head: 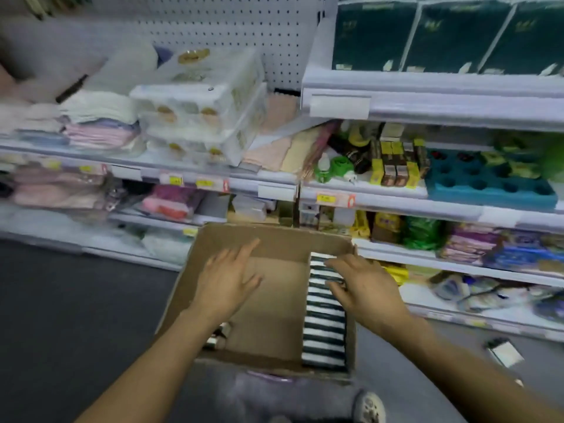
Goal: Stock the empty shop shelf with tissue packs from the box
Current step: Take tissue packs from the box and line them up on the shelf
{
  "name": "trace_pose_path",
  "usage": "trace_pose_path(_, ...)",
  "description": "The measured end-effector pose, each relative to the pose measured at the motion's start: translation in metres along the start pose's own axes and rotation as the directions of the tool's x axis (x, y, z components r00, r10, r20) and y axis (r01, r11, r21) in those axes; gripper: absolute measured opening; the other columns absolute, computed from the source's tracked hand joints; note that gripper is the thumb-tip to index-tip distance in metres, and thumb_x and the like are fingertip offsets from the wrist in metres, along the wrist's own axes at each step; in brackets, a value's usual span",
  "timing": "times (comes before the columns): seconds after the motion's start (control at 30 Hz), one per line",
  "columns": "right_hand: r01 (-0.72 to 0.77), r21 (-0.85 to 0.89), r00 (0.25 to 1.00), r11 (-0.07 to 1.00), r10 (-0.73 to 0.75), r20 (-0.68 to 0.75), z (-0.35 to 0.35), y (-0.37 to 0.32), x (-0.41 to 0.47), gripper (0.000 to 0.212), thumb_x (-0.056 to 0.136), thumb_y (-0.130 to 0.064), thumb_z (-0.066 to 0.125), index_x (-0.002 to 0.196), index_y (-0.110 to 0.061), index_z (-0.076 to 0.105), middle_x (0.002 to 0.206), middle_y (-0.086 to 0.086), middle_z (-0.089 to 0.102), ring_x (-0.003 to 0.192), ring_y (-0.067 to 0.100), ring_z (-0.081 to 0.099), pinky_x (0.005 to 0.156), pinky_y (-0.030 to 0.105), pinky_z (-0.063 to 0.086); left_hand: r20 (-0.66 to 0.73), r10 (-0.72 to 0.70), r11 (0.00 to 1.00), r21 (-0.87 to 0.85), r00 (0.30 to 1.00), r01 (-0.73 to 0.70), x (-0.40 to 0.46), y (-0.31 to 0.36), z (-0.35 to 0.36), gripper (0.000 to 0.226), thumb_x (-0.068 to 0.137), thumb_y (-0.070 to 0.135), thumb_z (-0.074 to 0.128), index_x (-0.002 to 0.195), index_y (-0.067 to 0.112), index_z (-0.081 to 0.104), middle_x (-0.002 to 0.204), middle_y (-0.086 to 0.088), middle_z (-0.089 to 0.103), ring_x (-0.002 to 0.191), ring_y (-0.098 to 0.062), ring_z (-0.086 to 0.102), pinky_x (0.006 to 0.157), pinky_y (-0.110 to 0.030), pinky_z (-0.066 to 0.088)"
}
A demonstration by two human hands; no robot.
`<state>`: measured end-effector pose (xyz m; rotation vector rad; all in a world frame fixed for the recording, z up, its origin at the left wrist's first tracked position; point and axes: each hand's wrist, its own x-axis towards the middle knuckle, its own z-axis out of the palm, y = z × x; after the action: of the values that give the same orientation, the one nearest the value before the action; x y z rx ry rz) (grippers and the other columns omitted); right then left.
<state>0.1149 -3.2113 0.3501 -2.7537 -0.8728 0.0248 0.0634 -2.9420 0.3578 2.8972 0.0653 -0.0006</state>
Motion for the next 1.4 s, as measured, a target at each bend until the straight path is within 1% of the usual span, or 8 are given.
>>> trace_pose_path(0.2, -0.036, 0.082, 0.958, 0.996, 0.011, 0.288, 0.078, -0.032, 0.001, 0.033, 0.096, -0.039, 0.050, 0.128, -0.031, 0.057, 0.128, -0.005, 0.060, 0.116, 0.020, 0.056, 0.087, 0.034, 0.049, 0.288, -0.214, 0.956, -0.134, 0.933, 0.261, -0.032, -0.077, 0.057, 0.067, 0.093, 0.032, 0.062, 0.151, 0.027, 0.029, 0.134, -0.002, 0.058, 0.112, -0.027, 0.060, 0.088, -0.038, 0.050)
trace_pose_path(0.4, 0.029, 0.130, 0.885, 0.991, -0.087, 0.458, 0.155, -0.061, 0.028, 0.033, 0.099, -0.037, 0.042, 0.128, -0.027, 0.052, 0.122, -0.002, 0.059, 0.110, 0.018, 0.057, 0.087, 0.033, 0.049, 0.448, -0.352, 0.919, 0.000, 0.822, 0.394, -0.042, -0.144, 0.120, 0.043, 0.096, 0.022, 0.055, 0.138, 0.023, 0.046, 0.121, -0.009, 0.064, 0.105, -0.028, 0.062, 0.086, -0.038, 0.052)
trace_pose_path(0.53, 0.055, 0.151, 0.849, 0.987, -0.126, 0.514, 0.204, -0.097, 0.056, 0.034, 0.100, -0.039, 0.042, 0.131, -0.027, 0.050, 0.129, -0.003, 0.056, 0.114, 0.018, 0.055, 0.089, 0.033, 0.046, 0.566, -0.368, 0.927, 0.169, 0.737, 0.334, -0.042, -0.169, 0.144, 0.021, 0.097, 0.016, 0.052, 0.117, 0.013, 0.058, 0.117, -0.008, 0.063, 0.105, -0.026, 0.061, 0.088, -0.035, 0.051)
trace_pose_path(0.7, 0.039, 0.209, 0.830, 0.977, -0.148, 0.538, 0.264, -0.136, 0.090, 0.032, 0.098, -0.039, 0.047, 0.128, -0.027, 0.052, 0.125, -0.001, 0.058, 0.109, 0.020, 0.057, 0.087, 0.036, 0.049, 0.629, -0.350, 0.937, 0.237, 0.694, 0.258, -0.047, -0.203, 0.180, 0.029, 0.099, 0.015, 0.050, 0.128, 0.012, 0.053, 0.132, -0.011, 0.056, 0.118, -0.027, 0.057, 0.100, -0.036, 0.047)
trace_pose_path(0.97, 0.013, 0.210, 0.805, 0.978, -0.134, 0.577, 0.331, -0.168, 0.118, 0.047, 0.091, -0.033, 0.059, 0.134, -0.020, 0.048, 0.125, 0.006, 0.056, 0.109, 0.024, 0.056, 0.086, 0.034, 0.048, 0.608, -0.216, 0.976, 0.139, 0.764, 0.165, -0.035, -0.217, 0.211, 0.035, 0.103, 0.021, 0.042, 0.131, 0.005, 0.056, 0.133, -0.014, 0.057, 0.122, -0.031, 0.053, 0.098, -0.036, 0.043)
trace_pose_path(1.13, -0.034, 0.166, 0.831, 0.986, -0.064, 0.552, 0.345, -0.158, 0.126, 0.036, 0.092, -0.025, 0.057, 0.127, -0.018, 0.051, 0.121, 0.007, 0.061, 0.107, 0.025, 0.058, 0.082, 0.031, 0.046, 0.767, -0.276, 0.939, 0.343, 0.580, -0.006, -0.032, -0.217, 0.216, 0.033, 0.097, 0.014, 0.054, 0.130, 0.013, 0.052, 0.135, -0.009, 0.054, 0.122, -0.027, 0.054, 0.102, -0.040, 0.047)
trace_pose_path(1.23, -0.123, 0.168, 0.836, 0.978, 0.011, 0.549, 0.337, -0.144, 0.126, 0.035, 0.090, -0.024, 0.058, 0.124, -0.019, 0.055, 0.119, 0.006, 0.061, 0.104, 0.024, 0.059, 0.080, 0.031, 0.048, 0.755, -0.227, 0.935, 0.346, 0.615, -0.079, -0.030, -0.211, 0.211, 0.028, 0.098, 0.016, 0.052, 0.127, 0.015, 0.053, 0.131, -0.007, 0.058, 0.119, -0.025, 0.056, 0.099, -0.038, 0.047)
trace_pose_path(1.4, -0.304, 0.258, 0.852, 0.917, 0.141, 0.504, 0.283, -0.101, 0.120, 0.030, 0.086, -0.026, 0.060, 0.116, -0.024, 0.059, 0.108, 0.001, 0.061, 0.095, 0.020, 0.059, 0.077, 0.032, 0.051, 0.636, -0.183, 0.981, 0.169, 0.749, 0.095, -0.027, -0.200, 0.179, 0.042, 0.092, 0.030, 0.058, 0.133, 0.026, 0.054, 0.121, -0.002, 0.064, 0.109, -0.023, 0.060, 0.092, -0.035, 0.049)
